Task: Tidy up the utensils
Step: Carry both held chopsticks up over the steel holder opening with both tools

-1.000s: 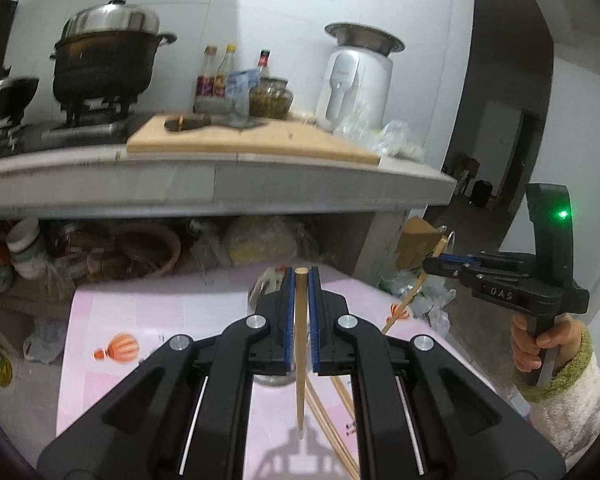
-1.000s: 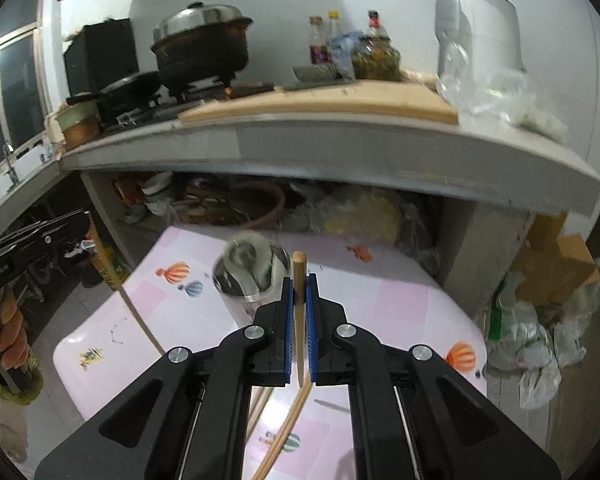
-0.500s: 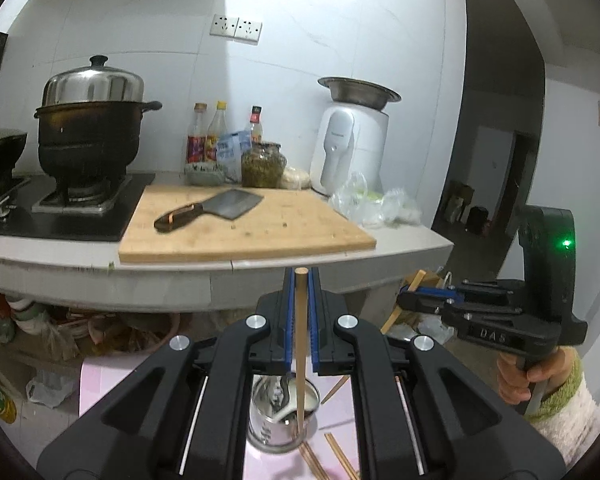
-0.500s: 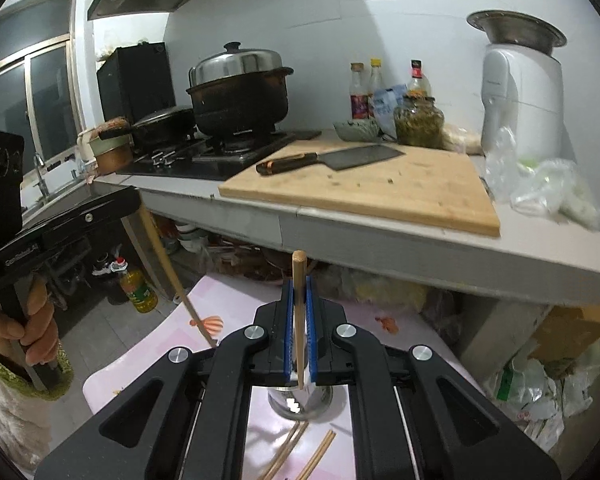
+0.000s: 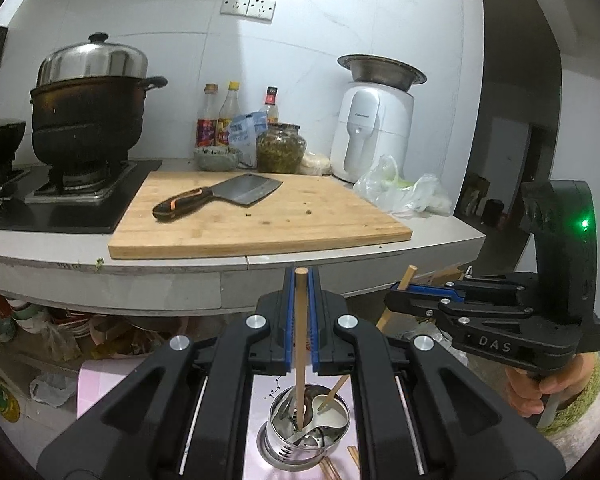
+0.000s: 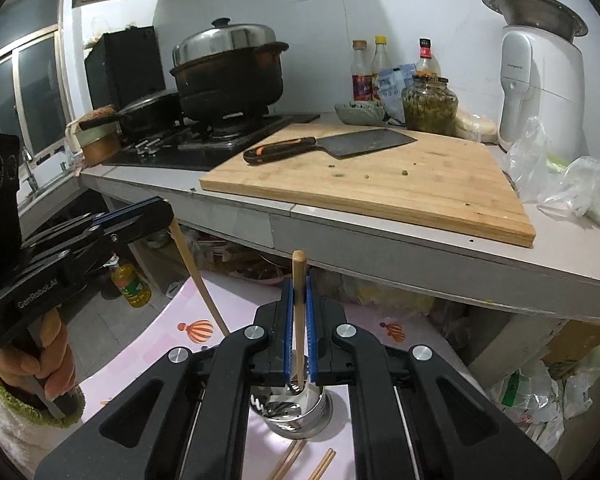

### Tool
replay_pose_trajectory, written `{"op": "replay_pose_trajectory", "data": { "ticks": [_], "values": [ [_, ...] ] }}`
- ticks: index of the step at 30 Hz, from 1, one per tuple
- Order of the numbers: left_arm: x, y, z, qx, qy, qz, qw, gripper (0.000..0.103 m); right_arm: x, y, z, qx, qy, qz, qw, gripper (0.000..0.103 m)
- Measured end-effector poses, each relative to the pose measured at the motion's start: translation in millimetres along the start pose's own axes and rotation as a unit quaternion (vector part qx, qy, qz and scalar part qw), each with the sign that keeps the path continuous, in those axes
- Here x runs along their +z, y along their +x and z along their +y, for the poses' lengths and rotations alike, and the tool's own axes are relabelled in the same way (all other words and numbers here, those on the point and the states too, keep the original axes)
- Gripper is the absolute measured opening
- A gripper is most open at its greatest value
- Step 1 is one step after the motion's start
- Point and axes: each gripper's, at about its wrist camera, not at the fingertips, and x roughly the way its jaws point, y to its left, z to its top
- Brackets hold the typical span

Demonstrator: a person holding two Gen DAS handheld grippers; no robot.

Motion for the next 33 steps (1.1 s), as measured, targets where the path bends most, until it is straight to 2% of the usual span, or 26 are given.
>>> {"op": "replay_pose_trajectory", "data": {
  "ticks": [10,22,33],
  "values": [
    [-19.3,25.6,12.1,0.0,-0.011,0.013,0.9999,0.005,-8.6,30.6,4.8,0.0,-0.007,0.011,1.0,0.006],
    [-33.3,35.1,17.0,0.002,-0.012,0.03,0.9995,0.005,-5.9,24.8,17.2,0.013,-0.014,0.008,1.0,0.006],
    [-44.2,41.0,20.0,-0.002,-0.019,0.043,0.9989,0.005,-20.0,44.2,13.8,0.02,0.0,0.033,0.999,0.006]
  ]
}}
